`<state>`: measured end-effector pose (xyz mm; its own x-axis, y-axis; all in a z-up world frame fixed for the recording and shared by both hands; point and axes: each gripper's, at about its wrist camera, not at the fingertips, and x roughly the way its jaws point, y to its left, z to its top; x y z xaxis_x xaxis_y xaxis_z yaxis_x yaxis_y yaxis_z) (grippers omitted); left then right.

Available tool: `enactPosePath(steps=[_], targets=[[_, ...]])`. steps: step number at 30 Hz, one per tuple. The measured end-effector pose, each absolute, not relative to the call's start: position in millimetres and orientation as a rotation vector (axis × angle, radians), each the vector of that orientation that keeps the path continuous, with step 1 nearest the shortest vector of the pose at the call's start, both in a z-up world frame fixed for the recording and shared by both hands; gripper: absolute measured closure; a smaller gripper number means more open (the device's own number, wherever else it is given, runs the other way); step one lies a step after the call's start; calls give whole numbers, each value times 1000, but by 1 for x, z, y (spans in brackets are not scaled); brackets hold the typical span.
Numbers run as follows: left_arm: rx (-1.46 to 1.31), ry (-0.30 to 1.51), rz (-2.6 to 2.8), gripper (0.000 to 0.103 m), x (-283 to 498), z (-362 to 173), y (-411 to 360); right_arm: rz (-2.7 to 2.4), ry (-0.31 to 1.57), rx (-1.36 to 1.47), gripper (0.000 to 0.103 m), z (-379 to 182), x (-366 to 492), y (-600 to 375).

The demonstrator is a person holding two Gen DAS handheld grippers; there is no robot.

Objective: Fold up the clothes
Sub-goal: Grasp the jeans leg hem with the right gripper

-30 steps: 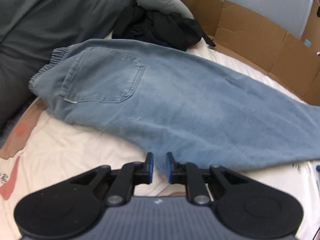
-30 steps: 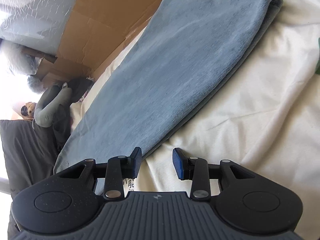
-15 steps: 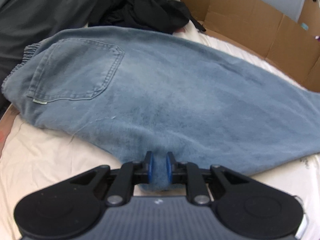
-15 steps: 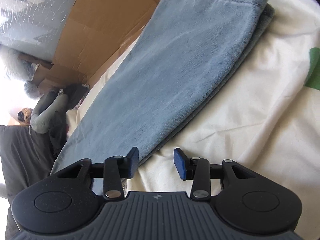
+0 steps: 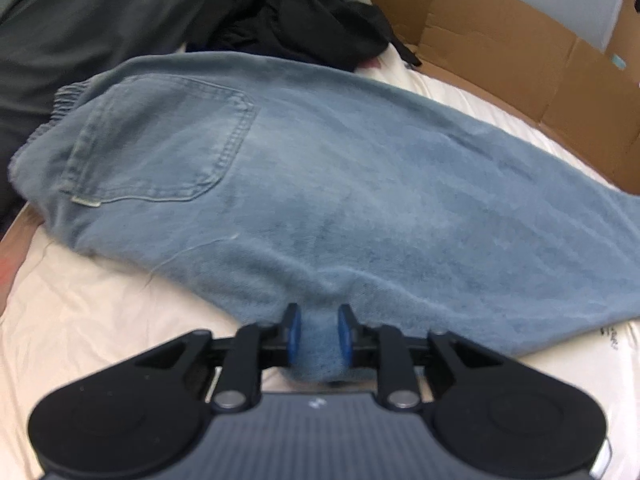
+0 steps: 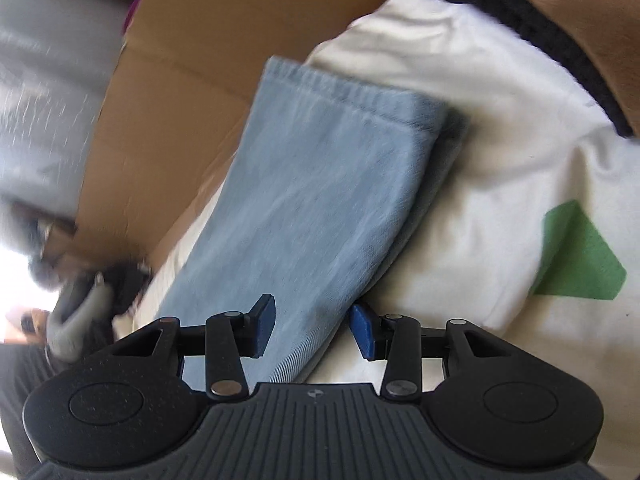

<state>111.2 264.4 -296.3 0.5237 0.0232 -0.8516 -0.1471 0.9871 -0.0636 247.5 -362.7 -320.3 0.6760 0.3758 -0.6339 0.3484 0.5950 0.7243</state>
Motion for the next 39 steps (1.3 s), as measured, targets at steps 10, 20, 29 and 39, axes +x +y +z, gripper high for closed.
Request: enactPosePath(steps=[10,20,29,39], targets=[[-245,1047,184,65,90,-289,291,-127,769,1123,58,-334,229,-396],[-418,1077,229,65,90,-301,309,-141,663,1269,95,-351,224,-417],[-502,1079,239,65,88,-303,315,-106,638,1296,92,-358,225,-424],[-717,1062,222,65,84,-307,333,-98,659,1312,88,-381,240,-423]])
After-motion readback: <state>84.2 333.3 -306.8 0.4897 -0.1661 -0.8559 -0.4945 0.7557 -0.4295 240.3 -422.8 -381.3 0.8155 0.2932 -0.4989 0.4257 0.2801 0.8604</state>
